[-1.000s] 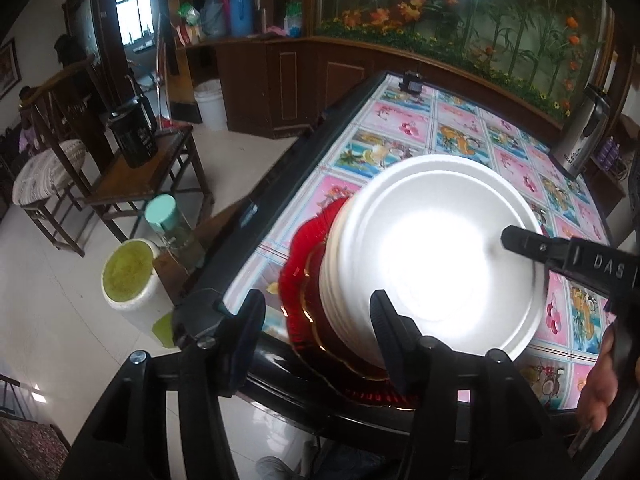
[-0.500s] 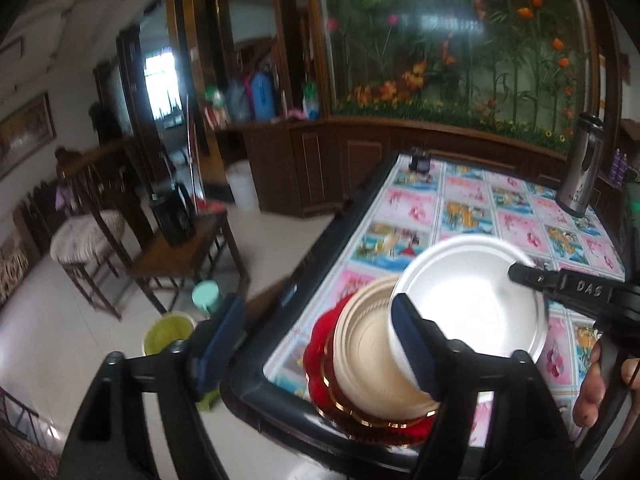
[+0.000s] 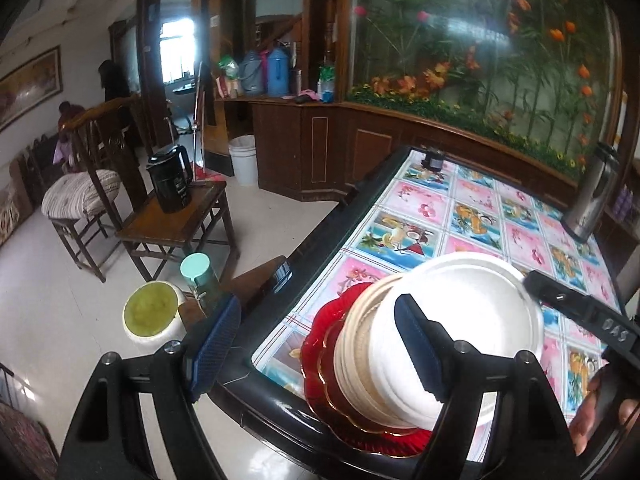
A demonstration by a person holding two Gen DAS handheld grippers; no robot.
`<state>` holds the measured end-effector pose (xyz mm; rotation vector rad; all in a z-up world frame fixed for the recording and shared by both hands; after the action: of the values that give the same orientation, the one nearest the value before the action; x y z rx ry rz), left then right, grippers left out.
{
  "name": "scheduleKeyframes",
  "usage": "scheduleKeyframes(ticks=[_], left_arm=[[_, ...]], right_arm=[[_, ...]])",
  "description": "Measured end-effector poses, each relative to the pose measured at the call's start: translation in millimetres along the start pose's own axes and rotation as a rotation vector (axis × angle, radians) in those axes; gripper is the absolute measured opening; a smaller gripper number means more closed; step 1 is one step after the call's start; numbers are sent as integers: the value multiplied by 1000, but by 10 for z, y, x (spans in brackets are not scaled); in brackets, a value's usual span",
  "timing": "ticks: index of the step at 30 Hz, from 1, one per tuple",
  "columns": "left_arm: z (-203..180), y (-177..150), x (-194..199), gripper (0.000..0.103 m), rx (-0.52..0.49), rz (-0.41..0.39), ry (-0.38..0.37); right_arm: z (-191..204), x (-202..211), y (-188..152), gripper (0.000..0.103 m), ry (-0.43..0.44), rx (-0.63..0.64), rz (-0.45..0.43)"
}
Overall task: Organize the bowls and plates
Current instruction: 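Open the right gripper and release the white plate onto the stack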
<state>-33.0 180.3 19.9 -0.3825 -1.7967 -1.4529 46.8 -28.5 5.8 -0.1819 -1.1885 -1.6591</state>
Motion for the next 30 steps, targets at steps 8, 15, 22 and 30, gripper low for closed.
scheduleKeyframes(ticks=[8,15,22,30], left_arm=[[-78,-11,12,79,-32,-14,3],[17,-3,-9,79,2,-5,2],[4,7,-18,79,-5,-4,-2],[18,-1,-76,79,-7,19,-8]], right_arm=[[-65,226,54,45,14,-7,-69],[111,146,-43,44,-47,68,-57],[96,-31,-127,41,-112,95,-14],[-41,-395,-272,36,-54,3,107]])
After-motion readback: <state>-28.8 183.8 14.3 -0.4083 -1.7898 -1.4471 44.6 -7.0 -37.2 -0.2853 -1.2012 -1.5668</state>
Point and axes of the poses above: each gripper's, at about its wrist camera, not at the fingertips, and x roughly against the way its jaws point, z to its left, y to its top, the point moved 3 cm from there along -x, roughly the way its jaws point, and after that the axes turned 6 degrees about z, right-handed, at the moved point
